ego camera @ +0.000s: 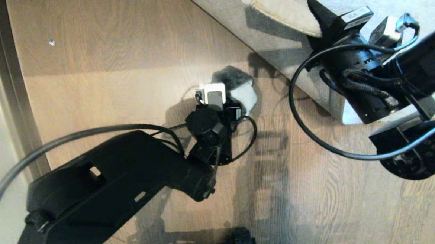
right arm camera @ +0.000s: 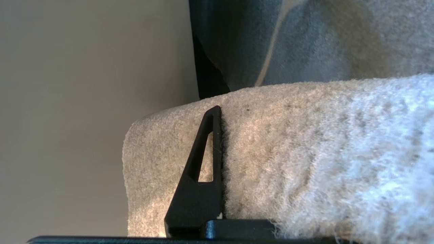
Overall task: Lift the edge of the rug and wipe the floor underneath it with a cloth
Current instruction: Wipe the floor under the carpet with a rag
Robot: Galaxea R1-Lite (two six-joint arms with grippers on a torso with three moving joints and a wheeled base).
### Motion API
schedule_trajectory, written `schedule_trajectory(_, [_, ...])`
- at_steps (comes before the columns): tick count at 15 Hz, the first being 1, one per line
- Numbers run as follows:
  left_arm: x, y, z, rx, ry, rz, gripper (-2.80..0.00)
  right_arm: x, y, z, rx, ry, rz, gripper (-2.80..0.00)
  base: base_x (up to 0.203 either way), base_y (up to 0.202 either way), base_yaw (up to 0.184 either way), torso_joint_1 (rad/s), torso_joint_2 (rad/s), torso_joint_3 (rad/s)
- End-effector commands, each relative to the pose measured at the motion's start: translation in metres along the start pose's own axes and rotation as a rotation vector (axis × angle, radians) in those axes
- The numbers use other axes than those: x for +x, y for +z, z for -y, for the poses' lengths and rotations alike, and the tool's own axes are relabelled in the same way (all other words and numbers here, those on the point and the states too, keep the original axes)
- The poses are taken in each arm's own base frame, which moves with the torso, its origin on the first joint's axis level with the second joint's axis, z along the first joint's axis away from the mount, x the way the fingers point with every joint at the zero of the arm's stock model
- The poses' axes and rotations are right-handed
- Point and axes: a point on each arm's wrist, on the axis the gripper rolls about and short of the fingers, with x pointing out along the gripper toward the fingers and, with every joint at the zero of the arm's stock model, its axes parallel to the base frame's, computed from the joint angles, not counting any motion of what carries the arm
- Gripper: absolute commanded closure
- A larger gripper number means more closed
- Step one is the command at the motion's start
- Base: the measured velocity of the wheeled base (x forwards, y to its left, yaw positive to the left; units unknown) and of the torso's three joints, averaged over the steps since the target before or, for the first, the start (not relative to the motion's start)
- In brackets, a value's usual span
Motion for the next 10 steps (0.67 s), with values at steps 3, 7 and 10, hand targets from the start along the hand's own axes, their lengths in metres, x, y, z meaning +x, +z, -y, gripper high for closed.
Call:
schedule_trajectory(3, [0.025,-0.002,-0.038,0.026,0.088,0.023,0.0,-0.001,0.002,-0.005,0.009,0.04,0.015,0.0,0.0,0.0,0.0,0.0,0.0,0.0])
schedule_trajectory(7, [0.039,0.022,-0.062,0.03,0.143,0.052,0.0,-0.001,0.002,-0.005,0.009,0.041,0.015,0.0,0.0,0.0,0.0,0.0,0.0,0.0])
schedule_trajectory(10, [0.045,0.041,-0.078,0.041,0.177,0.081,0.0,-0.001,0.001,-0.005,0.01,0.041,0.014,0.0,0.0,0.0,0.0,0.0,0.0,0.0])
